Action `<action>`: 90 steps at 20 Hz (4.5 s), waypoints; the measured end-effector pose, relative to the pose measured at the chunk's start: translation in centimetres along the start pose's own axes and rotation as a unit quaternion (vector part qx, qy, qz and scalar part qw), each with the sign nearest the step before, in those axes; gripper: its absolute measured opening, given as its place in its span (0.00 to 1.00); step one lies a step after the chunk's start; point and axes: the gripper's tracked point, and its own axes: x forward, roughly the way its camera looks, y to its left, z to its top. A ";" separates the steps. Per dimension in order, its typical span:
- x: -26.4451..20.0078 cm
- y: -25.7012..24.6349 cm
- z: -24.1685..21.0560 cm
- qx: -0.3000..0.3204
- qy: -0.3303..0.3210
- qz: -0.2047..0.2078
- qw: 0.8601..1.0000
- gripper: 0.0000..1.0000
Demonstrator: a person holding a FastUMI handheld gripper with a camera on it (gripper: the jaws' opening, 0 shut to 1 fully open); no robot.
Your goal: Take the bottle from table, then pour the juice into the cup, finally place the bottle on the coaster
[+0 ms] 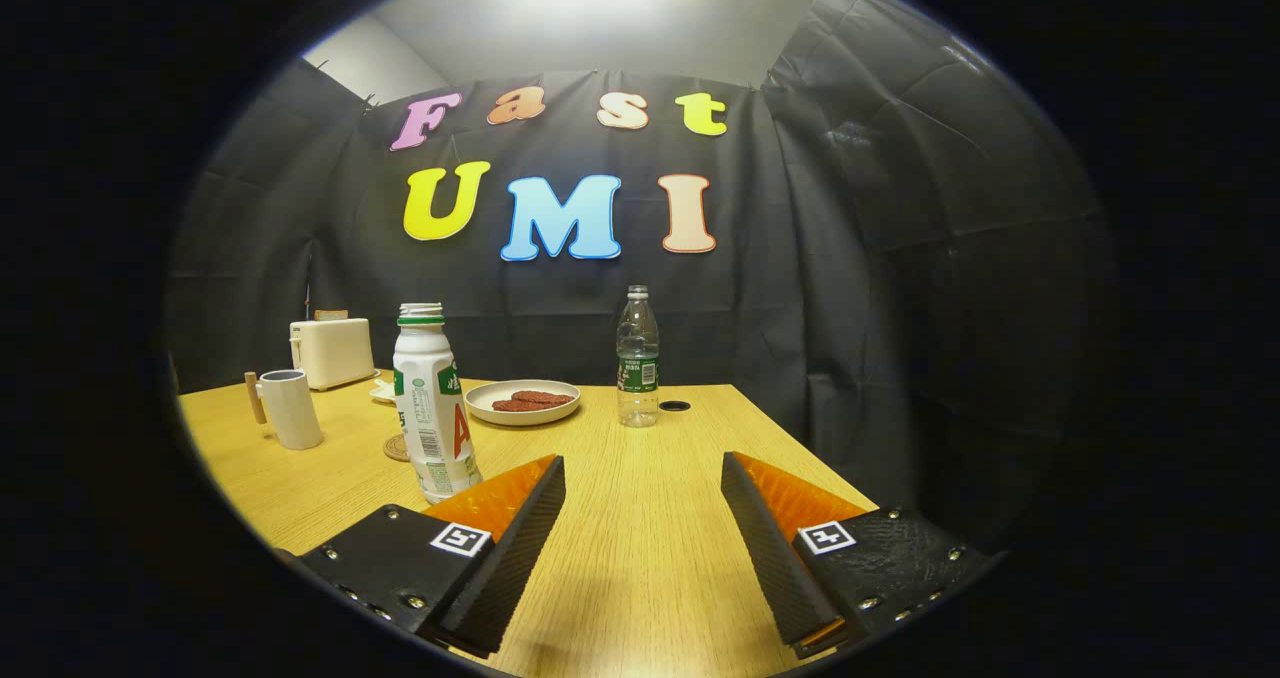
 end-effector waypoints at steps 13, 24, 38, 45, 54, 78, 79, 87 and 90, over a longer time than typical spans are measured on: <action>0.1 -0.1 0.1 0.000 -0.002 0.000 1.000 0.96; 6.6 0.9 4.1 0.005 -0.033 -0.001 0.999 0.96; 3.2 15.0 4.4 0.000 -0.001 0.087 0.996 0.96; 6.5 17.3 2.4 0.005 0.017 0.027 0.999 0.96; 10.2 17.5 0.0 0.019 0.046 -0.043 0.998 0.96; 10.0 23.5 3.7 -0.155 0.054 0.030 0.986 0.73; 10.0 24.0 3.7 -0.174 0.055 0.036 0.982 0.73; 10.9 28.5 2.8 -0.276 0.070 0.087 0.955 0.74; 11.0 29.8 2.6 -0.306 0.070 0.099 0.944 0.74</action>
